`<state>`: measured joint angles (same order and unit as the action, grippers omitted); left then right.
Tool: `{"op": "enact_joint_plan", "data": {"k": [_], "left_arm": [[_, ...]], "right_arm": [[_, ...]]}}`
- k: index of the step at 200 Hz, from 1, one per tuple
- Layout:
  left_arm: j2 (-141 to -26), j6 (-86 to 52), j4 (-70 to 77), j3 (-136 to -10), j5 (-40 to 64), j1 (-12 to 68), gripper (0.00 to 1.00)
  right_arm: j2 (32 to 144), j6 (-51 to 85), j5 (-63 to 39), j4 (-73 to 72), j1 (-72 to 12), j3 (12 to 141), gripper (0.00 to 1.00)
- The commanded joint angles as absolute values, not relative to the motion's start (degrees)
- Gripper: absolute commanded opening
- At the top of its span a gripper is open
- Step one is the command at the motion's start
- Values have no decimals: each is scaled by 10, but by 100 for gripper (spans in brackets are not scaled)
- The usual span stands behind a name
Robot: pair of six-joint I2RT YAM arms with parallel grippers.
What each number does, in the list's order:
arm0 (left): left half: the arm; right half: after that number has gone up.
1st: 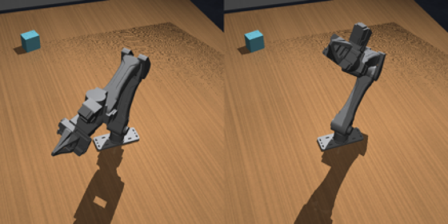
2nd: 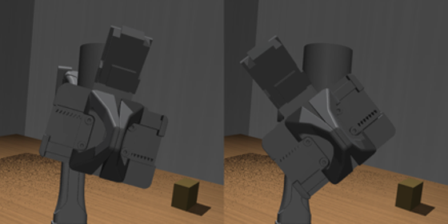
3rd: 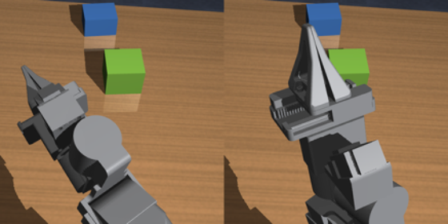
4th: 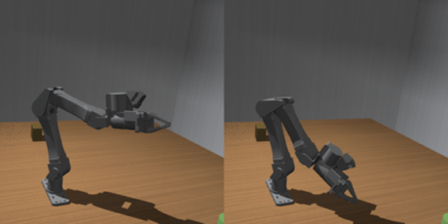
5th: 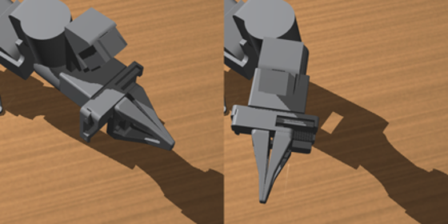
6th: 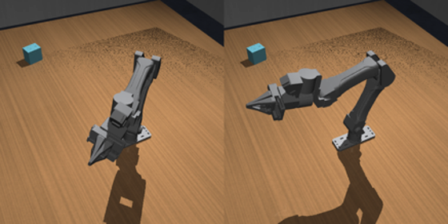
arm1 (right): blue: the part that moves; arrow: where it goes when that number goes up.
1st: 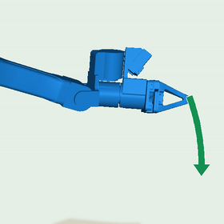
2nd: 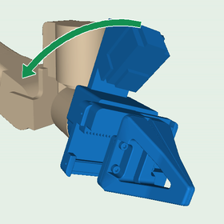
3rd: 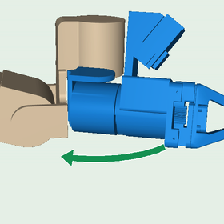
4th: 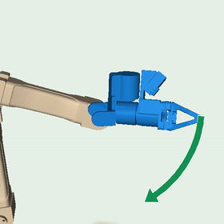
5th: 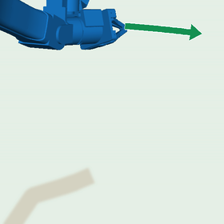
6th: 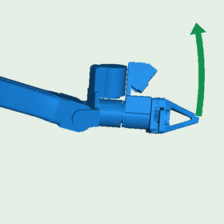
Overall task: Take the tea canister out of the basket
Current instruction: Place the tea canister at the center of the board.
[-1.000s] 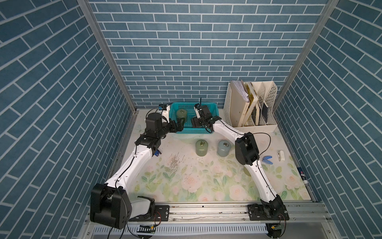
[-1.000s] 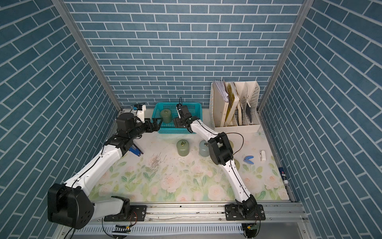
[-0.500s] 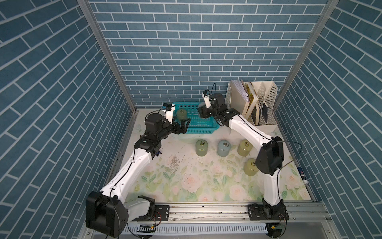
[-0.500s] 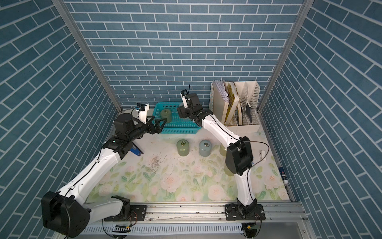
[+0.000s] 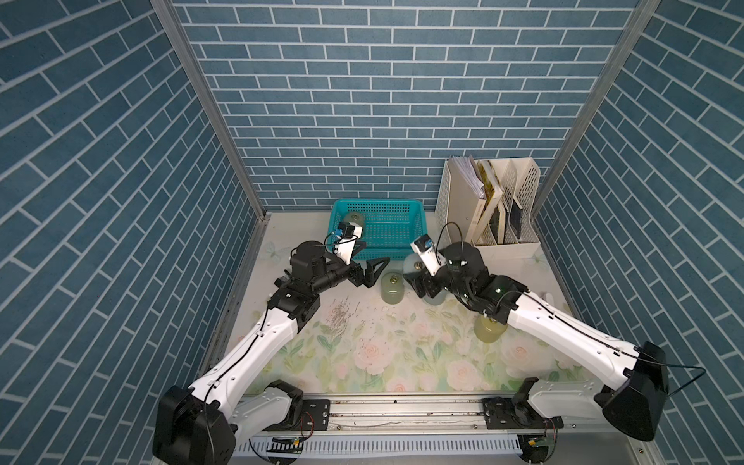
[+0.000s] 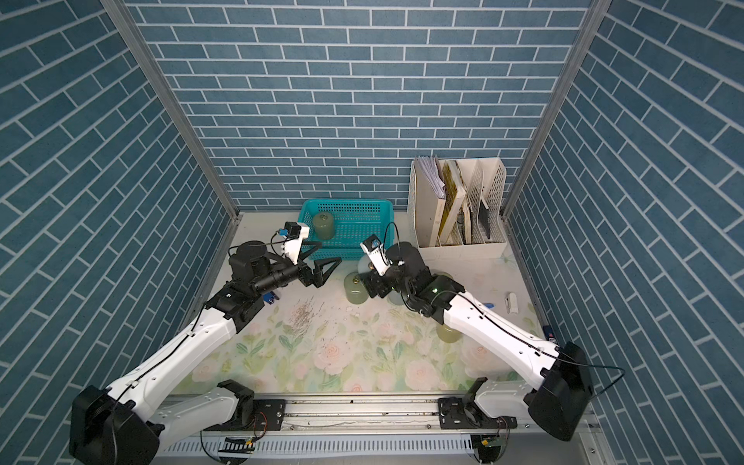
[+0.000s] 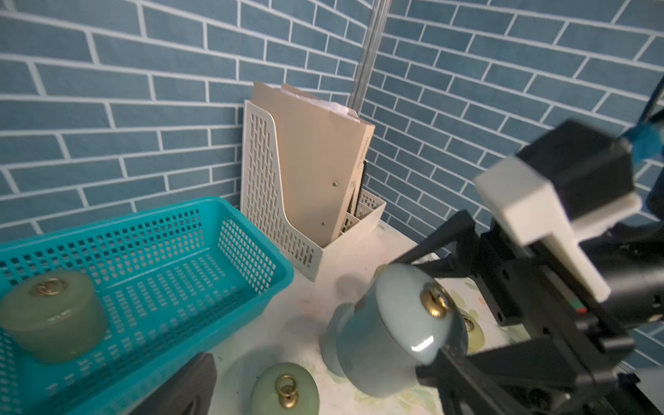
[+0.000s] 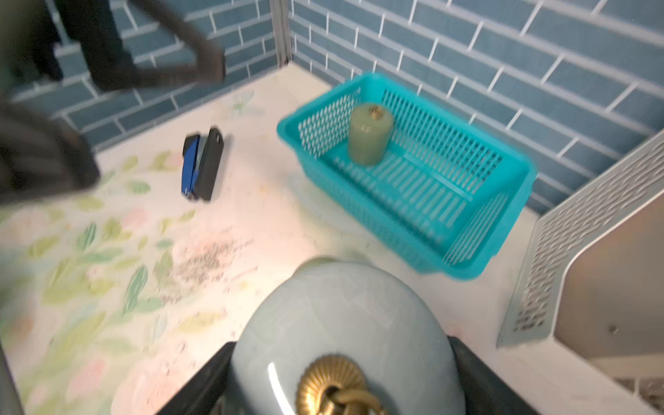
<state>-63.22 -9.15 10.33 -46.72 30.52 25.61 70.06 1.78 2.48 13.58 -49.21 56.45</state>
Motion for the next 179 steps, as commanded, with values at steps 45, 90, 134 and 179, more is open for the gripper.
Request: {"op": "enact_joint_plan", "data": {"k": [45,90,134,179], "left_arm": [[-665,-80,174,-422,289,338,100],[-684,-83,187,-419,277,359,100],[-695,-82,190,-423,276,363,100],[-700,-79,190,-431,273,363,100]], "right_arm": [[581,153,121,20,-497,370,0],[579,186,154,-17,-497,308,0],[587,215,167,-46,-497,265,0],[596,218,175,-52,-497,253,0]]}}
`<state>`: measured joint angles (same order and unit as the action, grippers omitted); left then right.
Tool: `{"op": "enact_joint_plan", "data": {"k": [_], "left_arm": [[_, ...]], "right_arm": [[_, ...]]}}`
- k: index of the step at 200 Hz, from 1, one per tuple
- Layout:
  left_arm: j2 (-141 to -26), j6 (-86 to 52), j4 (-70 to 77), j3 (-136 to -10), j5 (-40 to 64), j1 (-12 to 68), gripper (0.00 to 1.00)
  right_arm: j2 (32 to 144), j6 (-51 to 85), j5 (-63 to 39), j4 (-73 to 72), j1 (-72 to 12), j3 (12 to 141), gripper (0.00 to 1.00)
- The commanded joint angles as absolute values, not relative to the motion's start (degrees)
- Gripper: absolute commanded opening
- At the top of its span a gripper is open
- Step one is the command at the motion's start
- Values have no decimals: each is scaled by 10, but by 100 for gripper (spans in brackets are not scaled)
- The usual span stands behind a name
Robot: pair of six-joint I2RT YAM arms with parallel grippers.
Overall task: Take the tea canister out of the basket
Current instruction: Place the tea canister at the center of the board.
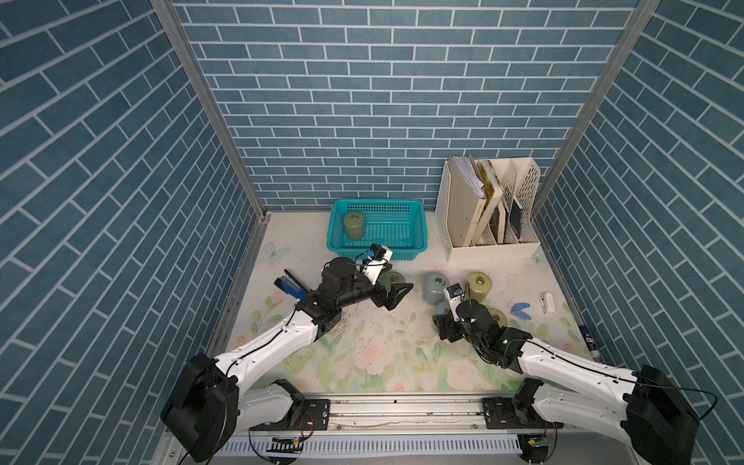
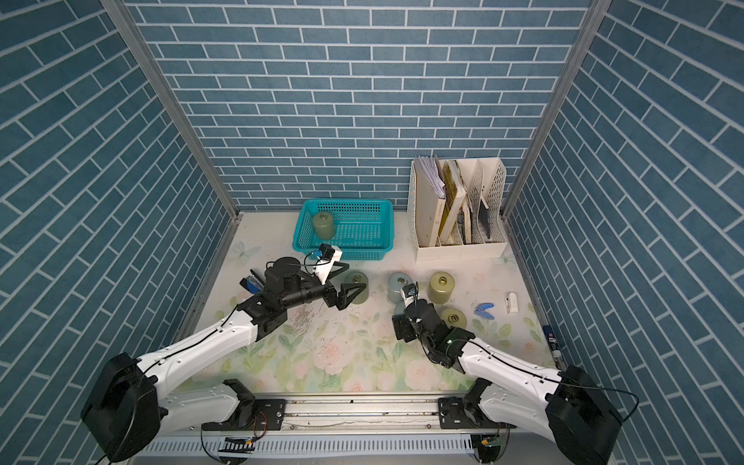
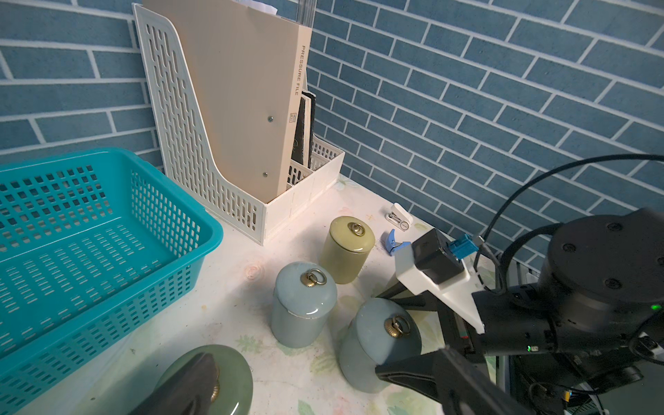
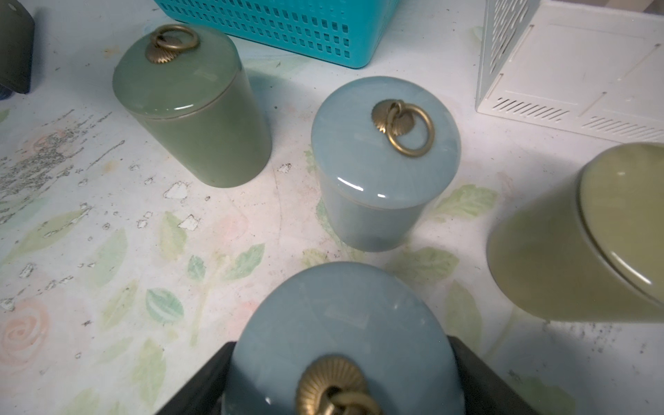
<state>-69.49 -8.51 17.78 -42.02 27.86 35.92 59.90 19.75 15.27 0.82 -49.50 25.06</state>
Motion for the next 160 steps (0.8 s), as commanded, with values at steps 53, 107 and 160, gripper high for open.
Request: {"op": "enact_joint_plan", "data": {"k": [53,107,160], "left_arm": [[-707,-79,189,-432,272,363,100],[-708,-77,189,-429,268,363,100],[-705,-79,191,-429,274,363,100]], "right_arm": [[597,221,174,-52,-497,247,43],[602,229,163,-56,-497,241,65],[604,229,169,-49,-497,244,100]]}}
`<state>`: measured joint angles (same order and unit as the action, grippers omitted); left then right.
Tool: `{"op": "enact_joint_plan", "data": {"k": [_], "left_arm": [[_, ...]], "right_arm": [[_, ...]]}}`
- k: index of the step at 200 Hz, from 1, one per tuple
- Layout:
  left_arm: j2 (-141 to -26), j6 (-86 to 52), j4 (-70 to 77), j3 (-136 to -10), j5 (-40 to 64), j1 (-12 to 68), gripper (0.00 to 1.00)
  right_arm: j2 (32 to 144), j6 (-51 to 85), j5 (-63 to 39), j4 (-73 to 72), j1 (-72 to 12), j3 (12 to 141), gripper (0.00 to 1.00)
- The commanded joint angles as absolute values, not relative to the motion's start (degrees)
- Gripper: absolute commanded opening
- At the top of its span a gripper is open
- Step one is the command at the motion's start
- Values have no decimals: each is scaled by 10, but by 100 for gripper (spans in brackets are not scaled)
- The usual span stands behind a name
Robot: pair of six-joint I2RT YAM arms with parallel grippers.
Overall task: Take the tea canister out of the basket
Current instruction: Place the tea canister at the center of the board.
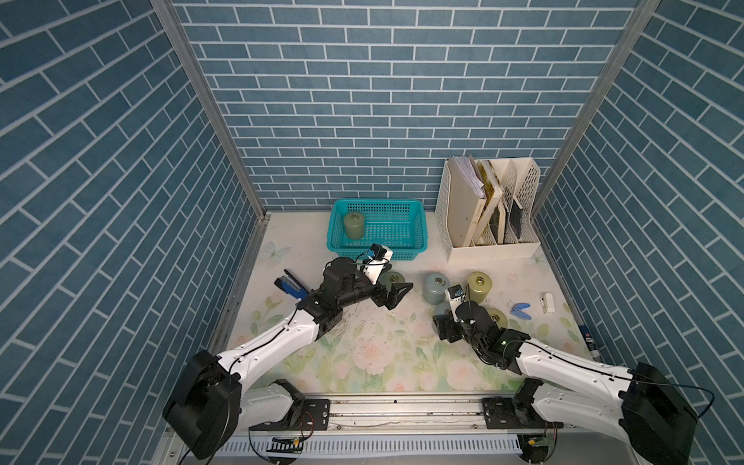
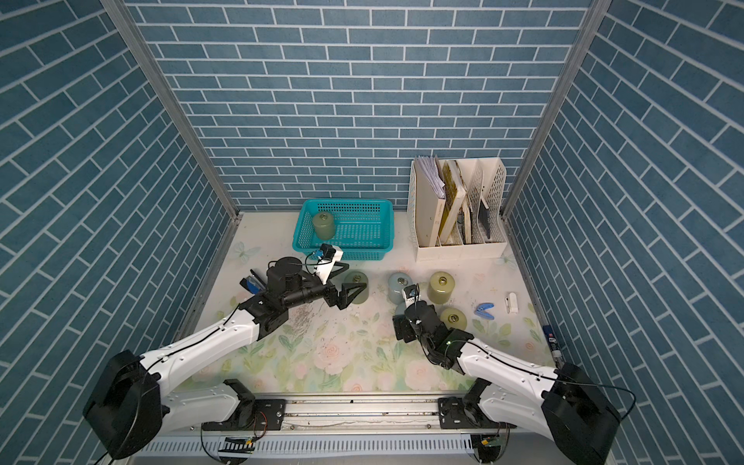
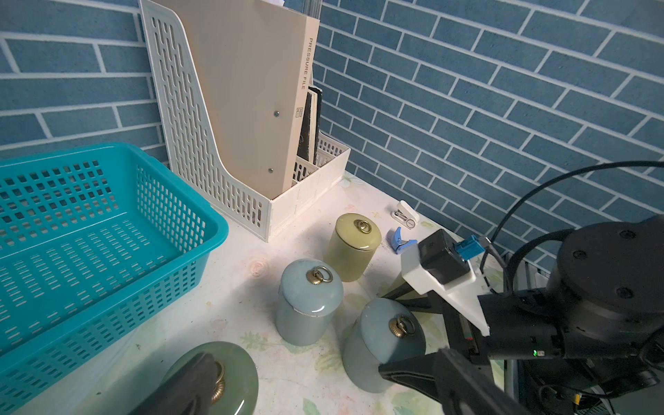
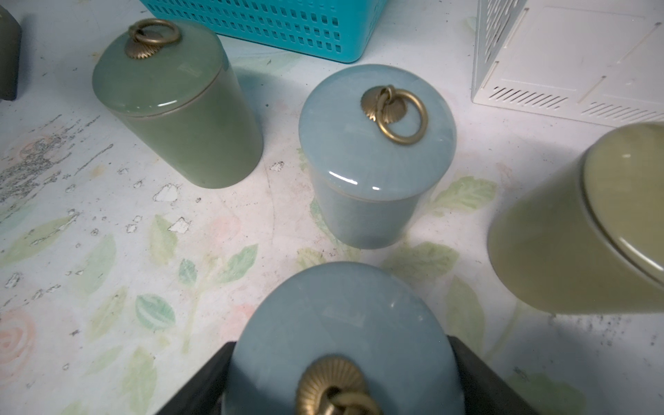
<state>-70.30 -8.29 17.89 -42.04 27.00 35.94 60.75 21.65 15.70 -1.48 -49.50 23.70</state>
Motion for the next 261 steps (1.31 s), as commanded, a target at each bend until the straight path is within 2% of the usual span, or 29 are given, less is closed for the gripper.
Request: {"op": "enact_joint_plan", "data": {"k": [1,37,80,104,127,169,192,261], "left_arm": [[-705,-80,191,-430,275,363,100],[-715,-92,192,-454,282,362,100],[-758,-131,136,-575,201,314,100],[-777,-153,84,-639,170,258,100],[-793,-180,31,-675,134,203,100],[-794,-230,11,-661,147,105,100],[-787,-227,-7,-662,143,85,100],[-782,-225,-21,-645,157,77,100]], "right_arm": [[604,229,169,-49,-497,244,100],[594,221,181,-28,-497,263,100],[608,180,200,30,-497,385,100],[711,152,199,70,-497,511,100],[801,134,143,13,-492,594,100],[1018,114,56,-24,-457,802,100],[1126,78,4,-22,-449,916,100],[1420,75,-24,79,-425,1279,100]]}}
